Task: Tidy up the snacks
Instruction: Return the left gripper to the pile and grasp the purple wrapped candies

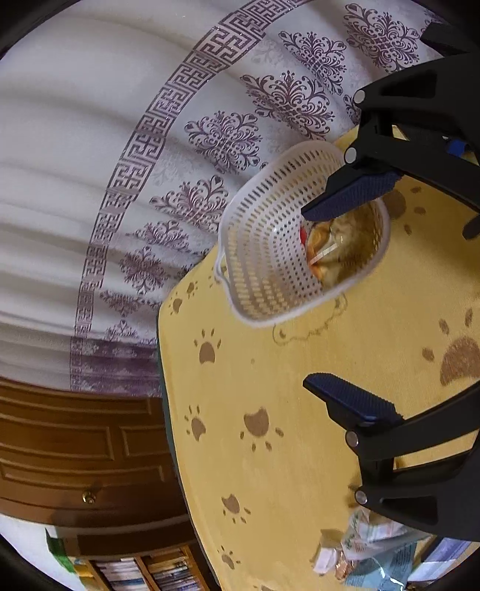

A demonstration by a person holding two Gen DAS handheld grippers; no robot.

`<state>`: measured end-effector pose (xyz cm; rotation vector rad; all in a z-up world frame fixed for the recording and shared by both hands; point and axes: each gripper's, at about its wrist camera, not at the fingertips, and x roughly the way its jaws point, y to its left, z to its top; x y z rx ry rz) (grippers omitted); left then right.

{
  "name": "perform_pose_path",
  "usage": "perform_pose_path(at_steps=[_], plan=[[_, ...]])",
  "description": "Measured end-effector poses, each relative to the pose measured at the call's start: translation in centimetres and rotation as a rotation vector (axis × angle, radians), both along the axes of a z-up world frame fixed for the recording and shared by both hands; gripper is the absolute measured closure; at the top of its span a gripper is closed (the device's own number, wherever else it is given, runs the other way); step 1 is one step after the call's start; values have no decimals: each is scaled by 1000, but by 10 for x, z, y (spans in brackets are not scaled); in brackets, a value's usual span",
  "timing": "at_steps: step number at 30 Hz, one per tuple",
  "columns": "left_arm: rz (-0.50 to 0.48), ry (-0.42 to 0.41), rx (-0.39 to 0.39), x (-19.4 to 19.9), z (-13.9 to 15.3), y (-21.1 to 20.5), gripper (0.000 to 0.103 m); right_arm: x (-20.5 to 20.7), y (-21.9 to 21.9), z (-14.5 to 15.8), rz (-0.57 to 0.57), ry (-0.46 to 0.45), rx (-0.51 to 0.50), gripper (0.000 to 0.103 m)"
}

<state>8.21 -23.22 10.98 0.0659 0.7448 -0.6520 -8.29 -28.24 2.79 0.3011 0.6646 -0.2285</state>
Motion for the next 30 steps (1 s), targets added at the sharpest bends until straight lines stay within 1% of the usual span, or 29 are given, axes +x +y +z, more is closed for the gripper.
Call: perform_pose_path(at_steps=[2, 4, 10, 16, 24, 30], plan=[[25, 0, -7, 2, 1, 12, 18, 0, 0, 0, -4, 4, -1, 36], [50, -2, -7, 4, 2, 23, 15, 1, 0, 0, -7, 8, -4, 36], [175, -27, 22, 13, 1, 64, 15, 2, 4, 0, -11, 19, -34, 36], [281, -18, 21, 23, -5, 113, 15, 3, 6, -1, -19, 31, -53, 36], [404, -3, 14, 25, -13, 192, 15, 6, 9, -1, -25, 47, -80, 36], [483, -28, 10, 17, -10, 247, 15, 8, 12, -1, -24, 55, -97, 36]])
